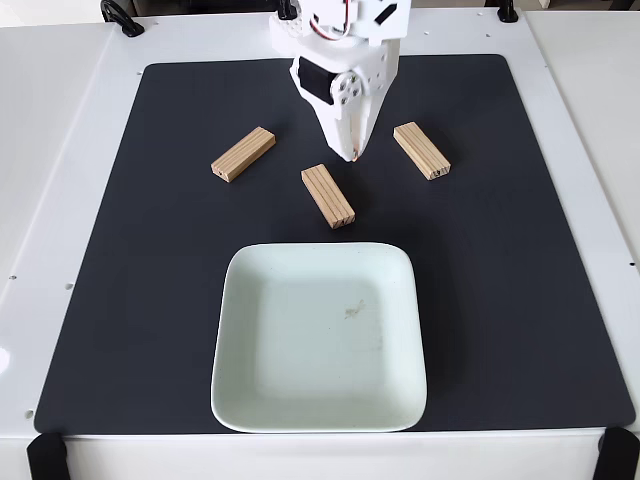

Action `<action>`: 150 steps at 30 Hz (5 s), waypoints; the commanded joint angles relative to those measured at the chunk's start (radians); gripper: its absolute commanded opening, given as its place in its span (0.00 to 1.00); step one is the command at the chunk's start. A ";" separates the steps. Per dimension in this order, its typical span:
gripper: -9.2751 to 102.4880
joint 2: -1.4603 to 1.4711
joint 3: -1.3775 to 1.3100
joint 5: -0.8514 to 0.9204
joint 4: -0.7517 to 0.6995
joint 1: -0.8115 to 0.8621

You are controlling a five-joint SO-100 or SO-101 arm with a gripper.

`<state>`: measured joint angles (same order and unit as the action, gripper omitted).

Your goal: Pick up the wooden block and place them on the plate.

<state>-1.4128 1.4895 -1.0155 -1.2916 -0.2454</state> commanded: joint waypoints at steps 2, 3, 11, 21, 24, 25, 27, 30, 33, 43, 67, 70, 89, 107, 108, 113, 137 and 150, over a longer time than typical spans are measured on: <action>0.08 0.020 -0.048 -0.002 0.032 0.034; 0.08 0.021 -0.049 -0.005 0.034 0.043; 0.09 0.020 -0.038 -0.114 -0.011 0.044; 0.40 -0.014 -0.026 -0.155 -0.043 0.000; 0.45 -0.021 -0.023 -0.155 -0.035 0.006; 0.45 -0.021 -0.023 -0.155 -0.031 0.009; 0.45 -0.021 -0.023 -0.155 -0.029 0.012; 0.45 -0.020 -0.021 -0.153 -0.029 0.021; 0.45 0.000 -0.023 -0.155 -0.012 0.026; 0.45 0.067 -0.035 -0.155 0.025 0.009; 0.45 0.135 -0.028 -0.156 0.078 0.017; 0.45 0.135 -0.025 -0.156 0.078 0.023; 0.45 0.172 -0.035 -0.156 0.080 0.026; 0.08 0.192 -0.025 -0.156 0.137 0.025; 0.08 0.187 -0.025 -0.156 0.135 0.023; 0.08 0.129 -0.021 -0.141 0.120 0.000; 0.08 -0.558 0.241 1.094 0.578 0.041; 0.08 -0.141 0.011 1.200 1.045 0.066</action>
<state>-1.6414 1.6429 0.1764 -0.2700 -0.1887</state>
